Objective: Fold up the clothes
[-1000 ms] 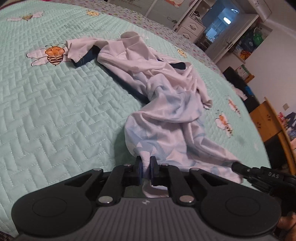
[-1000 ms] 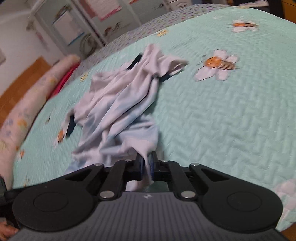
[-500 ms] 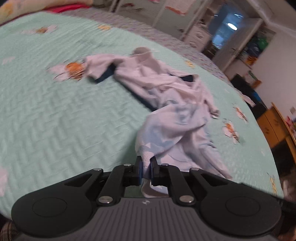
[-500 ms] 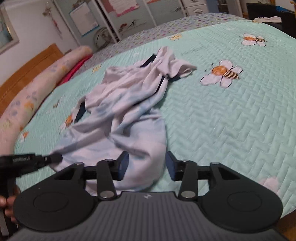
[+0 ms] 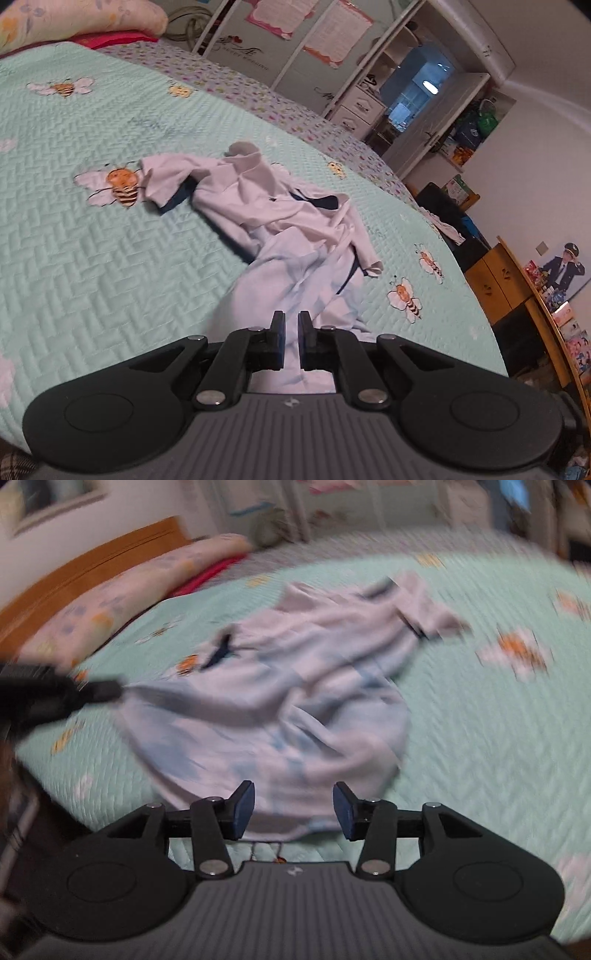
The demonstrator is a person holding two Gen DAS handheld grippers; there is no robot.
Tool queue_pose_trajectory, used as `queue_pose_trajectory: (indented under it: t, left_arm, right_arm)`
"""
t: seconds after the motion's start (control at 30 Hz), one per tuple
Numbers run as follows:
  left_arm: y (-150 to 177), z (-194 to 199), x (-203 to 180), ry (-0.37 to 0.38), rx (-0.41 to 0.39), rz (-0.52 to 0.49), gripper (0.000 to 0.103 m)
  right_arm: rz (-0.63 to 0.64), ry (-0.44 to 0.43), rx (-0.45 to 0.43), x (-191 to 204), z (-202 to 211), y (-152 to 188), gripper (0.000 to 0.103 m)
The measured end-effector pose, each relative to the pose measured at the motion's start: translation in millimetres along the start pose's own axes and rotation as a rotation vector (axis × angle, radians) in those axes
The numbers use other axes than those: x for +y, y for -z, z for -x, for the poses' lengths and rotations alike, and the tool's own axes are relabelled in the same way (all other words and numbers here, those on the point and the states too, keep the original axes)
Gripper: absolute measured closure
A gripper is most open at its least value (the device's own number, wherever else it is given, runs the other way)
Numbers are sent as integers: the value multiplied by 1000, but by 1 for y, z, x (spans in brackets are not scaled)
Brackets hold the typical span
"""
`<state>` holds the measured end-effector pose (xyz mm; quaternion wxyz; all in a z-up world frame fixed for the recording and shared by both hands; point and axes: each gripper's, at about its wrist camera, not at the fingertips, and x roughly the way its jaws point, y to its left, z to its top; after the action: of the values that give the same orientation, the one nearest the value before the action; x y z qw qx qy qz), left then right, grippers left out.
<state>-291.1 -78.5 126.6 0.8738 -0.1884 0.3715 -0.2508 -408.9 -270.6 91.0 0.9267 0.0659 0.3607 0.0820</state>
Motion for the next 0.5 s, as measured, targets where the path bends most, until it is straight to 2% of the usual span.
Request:
queue_pose_trajectory:
  t: [0.07,0.27,0.5]
  left_arm:
    - [0,-3,-1,1,3,-2,97]
    - [9,-14,6,-24,59,6,97]
    - [19,-22,24,-45,130,71,97]
  right_arm:
    - [104,9,-21,15,3,-2,42]
    - [360,54,2,39,-18,9,42]
    - [592,69,48,59,-51,22,42]
